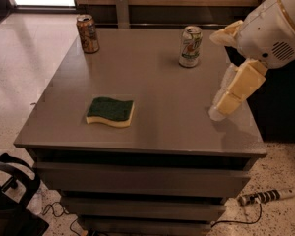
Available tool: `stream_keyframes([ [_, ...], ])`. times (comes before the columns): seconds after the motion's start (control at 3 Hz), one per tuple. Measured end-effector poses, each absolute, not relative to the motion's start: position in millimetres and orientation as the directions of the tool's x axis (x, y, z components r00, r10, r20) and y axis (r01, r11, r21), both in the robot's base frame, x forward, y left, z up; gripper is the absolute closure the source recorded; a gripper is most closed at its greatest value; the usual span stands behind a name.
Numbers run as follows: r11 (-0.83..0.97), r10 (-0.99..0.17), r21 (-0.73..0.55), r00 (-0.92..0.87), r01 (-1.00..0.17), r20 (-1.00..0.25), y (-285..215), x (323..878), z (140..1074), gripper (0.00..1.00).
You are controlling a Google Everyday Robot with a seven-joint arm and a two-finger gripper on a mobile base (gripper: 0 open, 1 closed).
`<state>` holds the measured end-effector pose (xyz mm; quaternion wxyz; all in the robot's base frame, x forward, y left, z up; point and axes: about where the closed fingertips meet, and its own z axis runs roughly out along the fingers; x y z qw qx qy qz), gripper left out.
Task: Move sponge near orange can
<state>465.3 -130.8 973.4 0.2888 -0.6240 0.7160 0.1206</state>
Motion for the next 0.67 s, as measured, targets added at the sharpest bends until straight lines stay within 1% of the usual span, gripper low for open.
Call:
stream_keyframes([
  [0.33,0.185,-0.748,-0.18,-0.02,-0.966,-0.663,-90,467,971,0.0],
  [0.67,0.203,-0.694,-0.173,-0.017,-0.964,-0.72,-51,474,965,0.0],
])
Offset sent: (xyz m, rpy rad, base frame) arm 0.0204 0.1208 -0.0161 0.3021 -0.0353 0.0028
